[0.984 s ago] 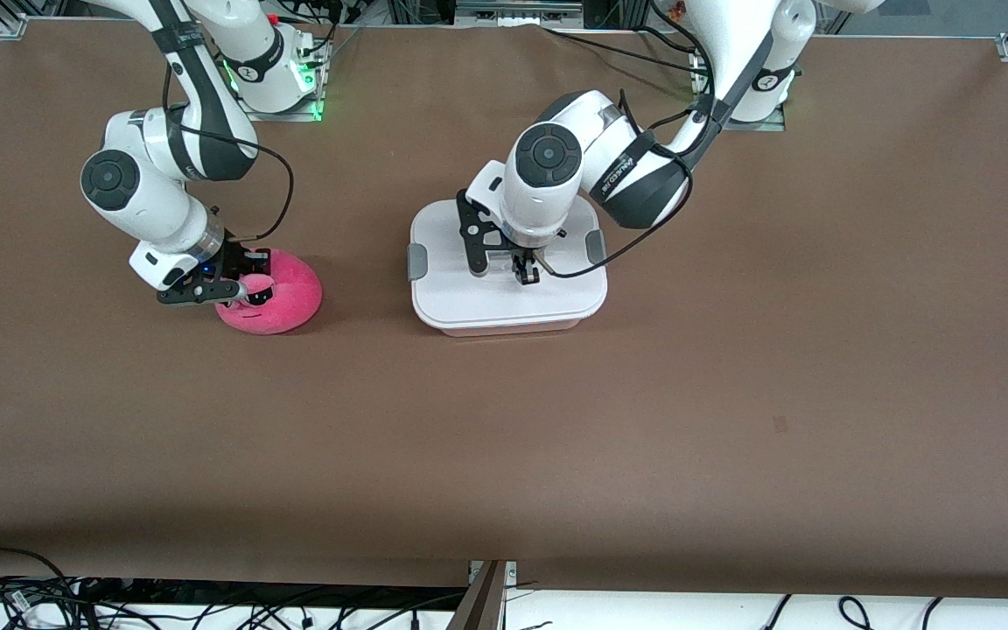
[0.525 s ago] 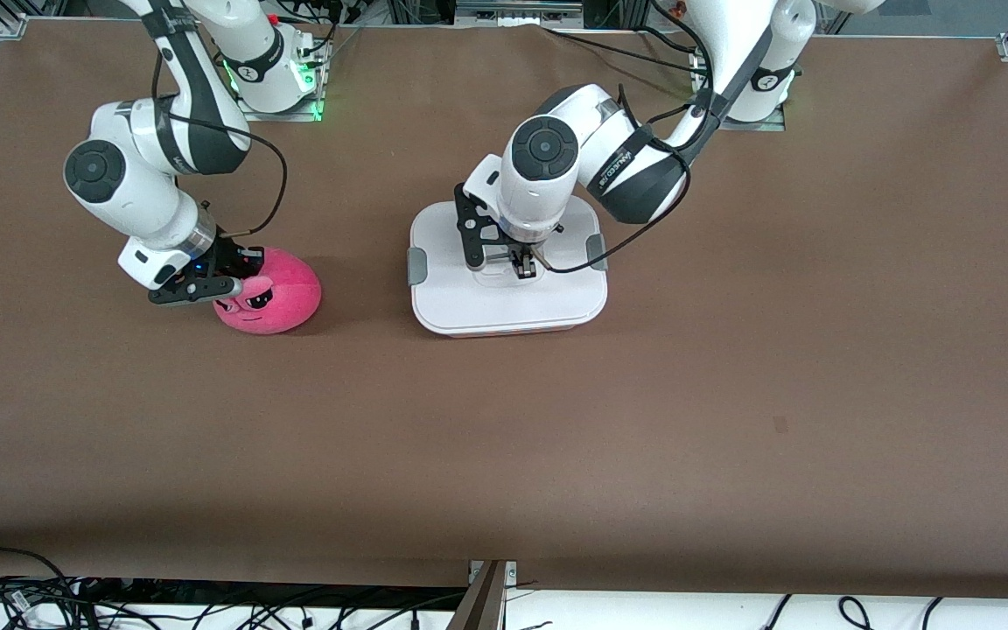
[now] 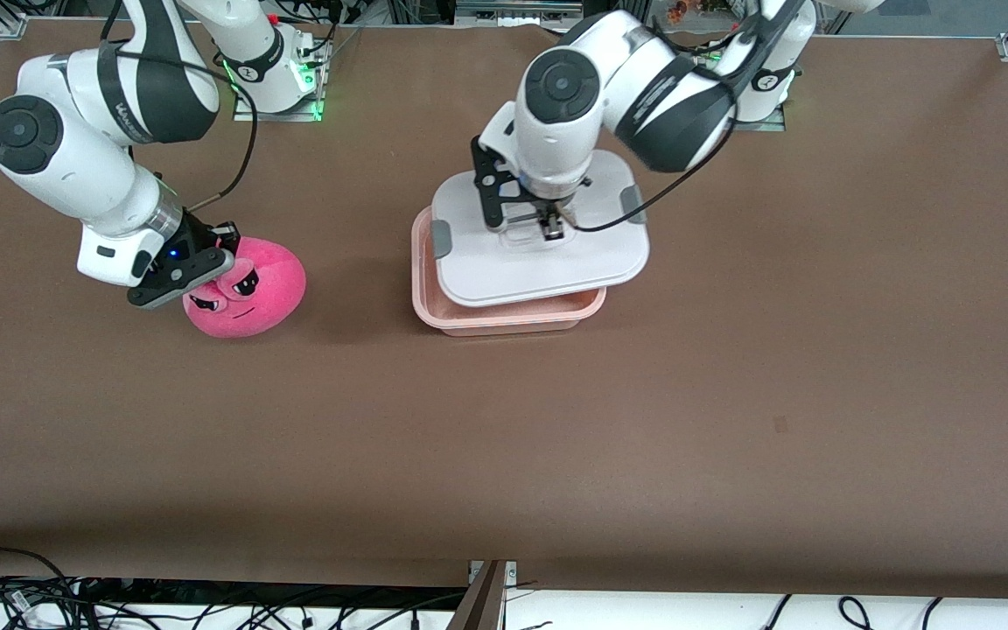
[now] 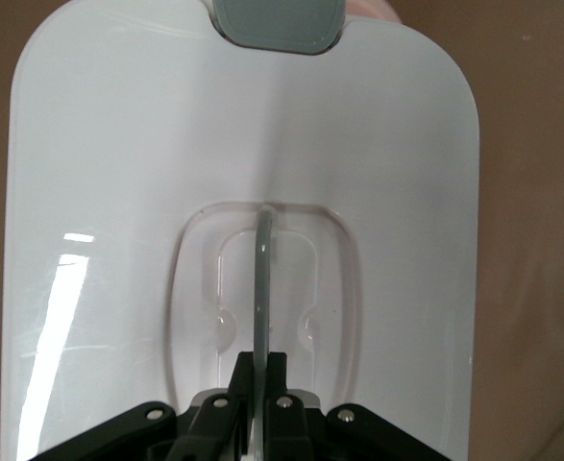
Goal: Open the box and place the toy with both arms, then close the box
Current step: 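Grasp the plush with the right gripper while the left gripper lifts the lid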
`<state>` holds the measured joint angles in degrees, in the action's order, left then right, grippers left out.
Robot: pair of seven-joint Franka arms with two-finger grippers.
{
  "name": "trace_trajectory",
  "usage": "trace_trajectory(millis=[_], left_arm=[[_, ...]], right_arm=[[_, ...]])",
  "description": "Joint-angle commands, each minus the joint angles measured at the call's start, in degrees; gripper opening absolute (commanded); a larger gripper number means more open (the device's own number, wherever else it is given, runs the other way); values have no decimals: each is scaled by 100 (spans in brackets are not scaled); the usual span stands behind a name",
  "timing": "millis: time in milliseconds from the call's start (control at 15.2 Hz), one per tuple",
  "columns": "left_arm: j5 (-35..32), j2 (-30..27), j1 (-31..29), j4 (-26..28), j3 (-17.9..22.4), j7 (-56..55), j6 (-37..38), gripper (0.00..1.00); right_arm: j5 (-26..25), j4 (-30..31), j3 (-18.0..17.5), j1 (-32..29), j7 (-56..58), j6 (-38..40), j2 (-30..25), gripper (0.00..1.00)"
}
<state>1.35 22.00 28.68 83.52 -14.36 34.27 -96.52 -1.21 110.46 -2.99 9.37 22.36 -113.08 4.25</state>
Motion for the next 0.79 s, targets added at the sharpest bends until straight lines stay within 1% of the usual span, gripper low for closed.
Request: trace_trajectory(millis=[0, 66, 197, 328, 393, 459, 525, 721], left_arm=[[32, -205, -599, -160, -40, 246, 702, 0], [23, -205, -827, -309, -32, 473, 1044, 0], [-55, -205, -1310, -555, 4, 1079, 1590, 0], [-256, -196, -1820, -600, 21, 1781, 1961, 0], [-545, -187, -1979, -565, 21, 2255, 2005, 0], [-887, -170, -2120, -556, 21, 2729, 2015, 0], [-1152, -161, -2260, -548, 21, 3134, 2015, 0], [-1531, -100, -2717, -583, 30, 4023, 1971, 0]], right_arm=[[-168, -385, -9, 249, 574, 269, 173, 0], [-186, -394, -35, 284, 1012, 269, 147, 0], [-221, -630, -385, 337, 2223, 286, 146, 0], [-248, -727, -641, 407, 3087, 304, 190, 0], [-257, -754, -755, 486, 3317, 278, 199, 0], [-274, -841, -834, 652, 3458, 269, 208, 0], [-344, -1007, -879, 897, 3503, 278, 330, 0], [-783, -1666, -879, 1732, 3434, 523, 778, 0]])
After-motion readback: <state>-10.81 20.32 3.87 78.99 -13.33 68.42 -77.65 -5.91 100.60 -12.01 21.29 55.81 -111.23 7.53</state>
